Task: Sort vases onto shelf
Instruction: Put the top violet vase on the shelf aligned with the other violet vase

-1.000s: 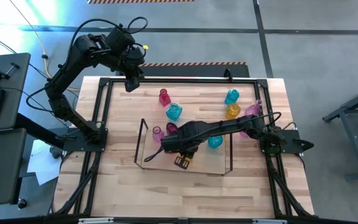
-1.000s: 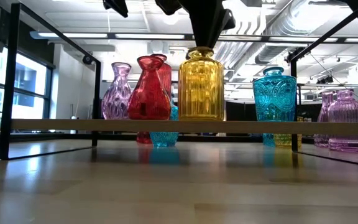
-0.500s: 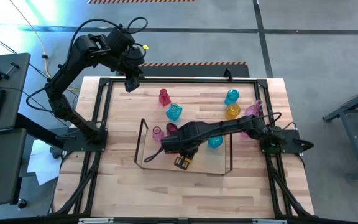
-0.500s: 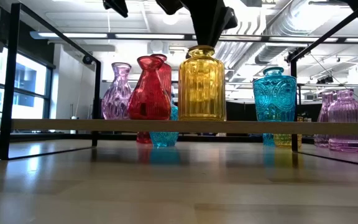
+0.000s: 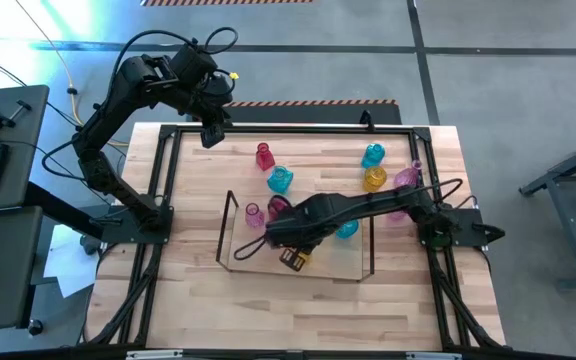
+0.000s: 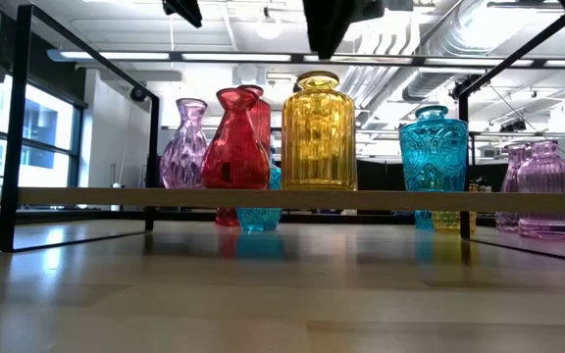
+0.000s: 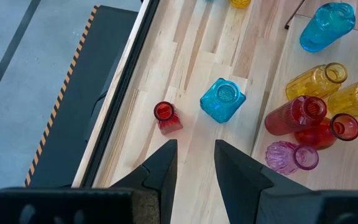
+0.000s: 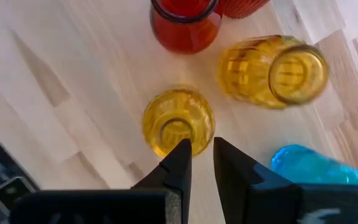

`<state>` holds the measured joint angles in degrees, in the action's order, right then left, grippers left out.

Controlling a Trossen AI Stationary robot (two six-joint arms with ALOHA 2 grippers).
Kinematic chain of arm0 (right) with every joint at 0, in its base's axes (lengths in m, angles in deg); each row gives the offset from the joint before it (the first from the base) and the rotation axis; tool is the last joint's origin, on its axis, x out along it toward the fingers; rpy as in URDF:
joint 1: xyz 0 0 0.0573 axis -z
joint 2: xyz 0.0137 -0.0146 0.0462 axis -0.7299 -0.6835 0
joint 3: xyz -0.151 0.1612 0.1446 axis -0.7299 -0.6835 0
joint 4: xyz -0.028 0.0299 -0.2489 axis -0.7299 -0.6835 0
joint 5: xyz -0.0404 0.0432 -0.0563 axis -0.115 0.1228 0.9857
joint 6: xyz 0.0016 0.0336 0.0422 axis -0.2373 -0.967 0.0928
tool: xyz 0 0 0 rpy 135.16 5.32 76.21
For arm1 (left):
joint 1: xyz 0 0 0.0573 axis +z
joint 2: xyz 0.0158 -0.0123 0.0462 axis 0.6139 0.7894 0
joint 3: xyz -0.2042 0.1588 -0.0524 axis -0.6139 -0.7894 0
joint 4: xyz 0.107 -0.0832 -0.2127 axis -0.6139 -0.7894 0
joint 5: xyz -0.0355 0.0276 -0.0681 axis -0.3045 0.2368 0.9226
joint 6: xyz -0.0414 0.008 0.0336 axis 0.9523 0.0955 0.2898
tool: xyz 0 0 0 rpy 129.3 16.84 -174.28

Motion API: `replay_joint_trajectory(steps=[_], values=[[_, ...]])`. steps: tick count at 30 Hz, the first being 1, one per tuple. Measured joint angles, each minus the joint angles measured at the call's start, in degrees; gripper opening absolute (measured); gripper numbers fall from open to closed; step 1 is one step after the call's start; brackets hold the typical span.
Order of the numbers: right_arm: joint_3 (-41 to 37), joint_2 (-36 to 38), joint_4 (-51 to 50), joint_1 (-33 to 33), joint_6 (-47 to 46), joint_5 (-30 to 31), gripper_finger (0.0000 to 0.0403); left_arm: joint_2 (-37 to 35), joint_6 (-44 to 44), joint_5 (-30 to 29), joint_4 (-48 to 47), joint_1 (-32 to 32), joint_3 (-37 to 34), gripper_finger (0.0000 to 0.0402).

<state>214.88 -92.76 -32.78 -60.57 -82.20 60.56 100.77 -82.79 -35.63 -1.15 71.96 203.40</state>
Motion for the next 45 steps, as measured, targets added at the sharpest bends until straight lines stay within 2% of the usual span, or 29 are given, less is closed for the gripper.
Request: replay_joint_trajectory(steps=[6,10,12,16,20,24,31,38,45], values=[[0.0,5.9,0.0,-2.9,-10.6,7.2,0.0036,0.0,0.0,0.0,0.0,0.0,0.0,0.0099],[0.0,9.6,0.0,-4.8,-15.1,15.9,0.0007,0.0,0.0,0.0,0.0,0.0,0.0,0.0099],[0.0,11.6,0.0,-5.2,-16.0,20.4,0.0004,0.0,0.1,0.0,0.0,0.0,0.0,0.0099],[0.0,15.1,0.0,-4.1,-14.3,26.9,0.0001,0.0,0.4,2.9,-0.1,-0.3,0.0,0.0099],[0.0,18.6,0.0,-0.6,-7.8,28.3,0.0001,0.0,0.1,4.4,0.0,-1.2,0.0,0.0099],[0.0,21.8,0.0,4.4,2.0,27.6,0.0000,0.0,0.4,4.3,0.0,-2.0,0.0,0.0099],[0.0,25.9,0.0,16.5,21.1,19.5,0.0000,2.1,5.4,4.2,2.6,-3.5,0.0,0.0099],[0.0,27.3,0.2,29.4,39.7,10.3,0.0000,10.0,9.5,3.9,5.7,-4.1,0.0,0.0099],[0.0,27.4,0.4,39.4,52.8,2.1,0.0000,17.5,7.5,3.7,3.1,-0.4,0.0,0.0099]])
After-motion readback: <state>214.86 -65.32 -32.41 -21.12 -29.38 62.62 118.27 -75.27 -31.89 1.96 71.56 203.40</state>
